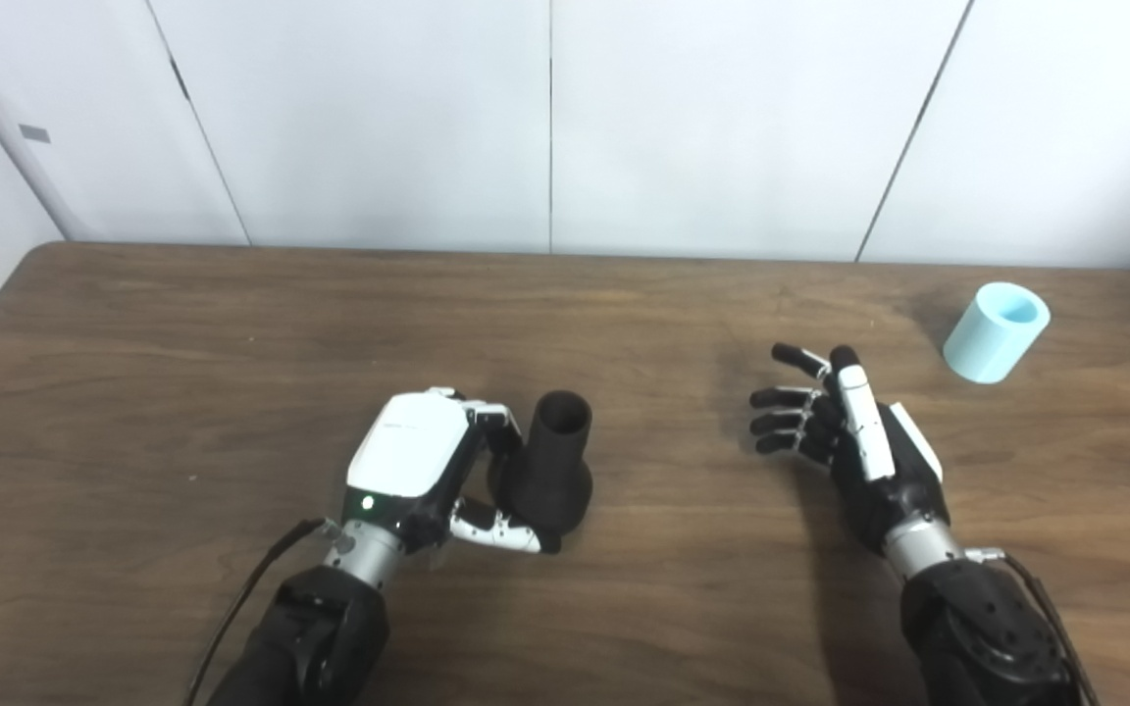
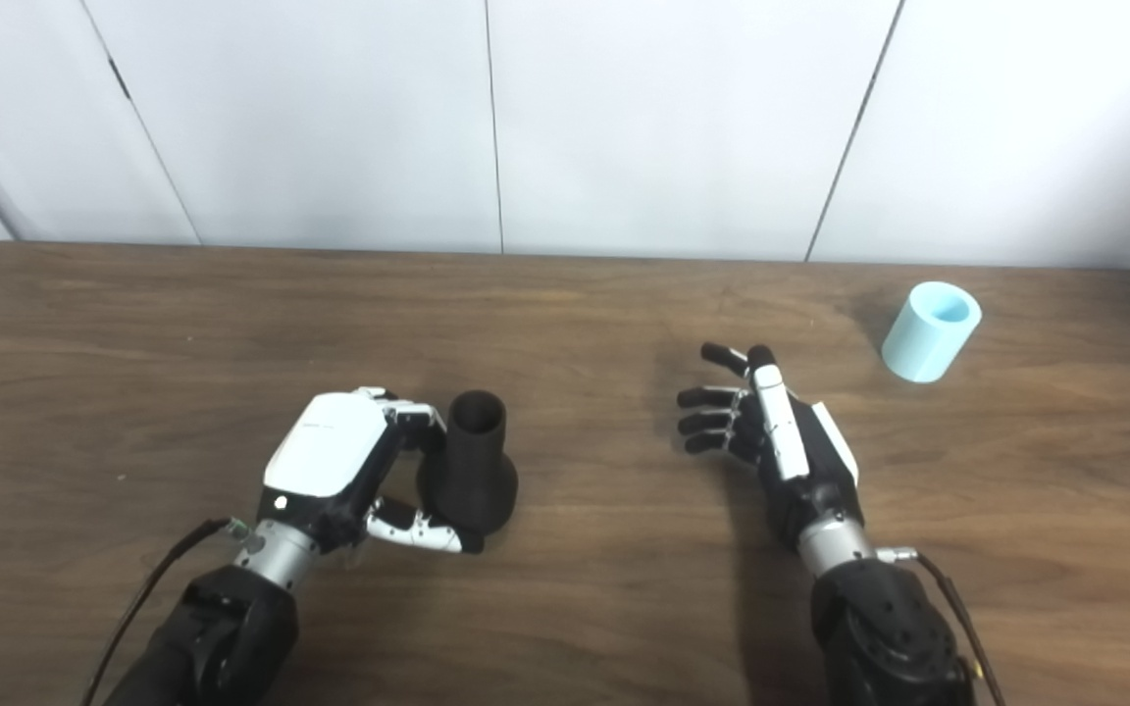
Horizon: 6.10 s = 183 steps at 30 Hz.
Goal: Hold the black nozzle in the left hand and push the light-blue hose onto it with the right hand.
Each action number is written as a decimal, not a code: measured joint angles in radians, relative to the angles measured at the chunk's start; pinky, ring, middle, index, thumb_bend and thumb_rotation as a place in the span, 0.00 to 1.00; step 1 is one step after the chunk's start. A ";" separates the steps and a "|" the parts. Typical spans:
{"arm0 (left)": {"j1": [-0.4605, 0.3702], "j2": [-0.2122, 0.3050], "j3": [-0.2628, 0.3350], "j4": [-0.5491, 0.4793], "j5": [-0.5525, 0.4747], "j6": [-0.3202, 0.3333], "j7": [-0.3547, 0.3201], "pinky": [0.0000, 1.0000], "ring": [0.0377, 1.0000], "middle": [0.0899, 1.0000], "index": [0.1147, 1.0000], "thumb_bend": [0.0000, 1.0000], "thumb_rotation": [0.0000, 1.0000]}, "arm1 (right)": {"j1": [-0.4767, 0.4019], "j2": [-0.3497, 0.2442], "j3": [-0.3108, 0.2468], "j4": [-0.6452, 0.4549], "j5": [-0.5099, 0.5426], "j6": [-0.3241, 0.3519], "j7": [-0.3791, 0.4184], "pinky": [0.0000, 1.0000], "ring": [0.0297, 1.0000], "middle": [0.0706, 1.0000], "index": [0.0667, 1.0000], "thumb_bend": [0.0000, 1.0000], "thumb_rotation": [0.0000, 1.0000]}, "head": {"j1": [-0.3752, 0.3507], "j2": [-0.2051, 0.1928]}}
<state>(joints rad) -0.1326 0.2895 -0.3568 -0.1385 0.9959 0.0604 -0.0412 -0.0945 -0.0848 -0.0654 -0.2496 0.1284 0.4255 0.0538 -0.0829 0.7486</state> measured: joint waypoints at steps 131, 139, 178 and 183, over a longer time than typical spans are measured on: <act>0.010 0.037 0.060 0.054 -0.088 -0.141 0.050 0.83 0.67 0.60 0.42 0.52 0.04 | -0.586 -0.654 0.328 0.737 -0.778 -0.183 0.320 0.71 0.72 0.73 0.70 0.97 0.10 | -0.396 -0.067; 0.010 0.032 0.065 0.049 -0.088 -0.133 0.037 0.84 0.67 0.60 0.42 0.52 0.04 | -0.585 -0.654 0.323 0.735 -0.768 -0.197 0.319 0.69 0.69 0.70 0.68 0.93 0.06 | -0.393 -0.066; 0.010 0.030 0.062 0.044 -0.081 -0.121 0.033 0.83 0.66 0.59 0.42 0.52 0.04 | -0.583 -0.654 0.321 0.696 -0.773 -0.210 0.299 0.65 0.61 0.61 0.51 0.71 0.06 | -0.387 -0.058; 0.010 0.030 0.062 0.044 -0.082 -0.121 0.033 0.83 0.66 0.59 0.42 0.52 0.04 | -0.583 -0.649 0.313 0.698 -0.755 -0.233 0.295 0.63 0.53 0.48 0.45 0.53 0.02 | -0.387 -0.057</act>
<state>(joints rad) -0.1229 0.3193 -0.2944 -0.0943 0.9141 -0.0603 -0.0081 -0.6777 -0.7336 0.2481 0.4488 -0.6266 0.1921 0.3492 -0.4694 0.6918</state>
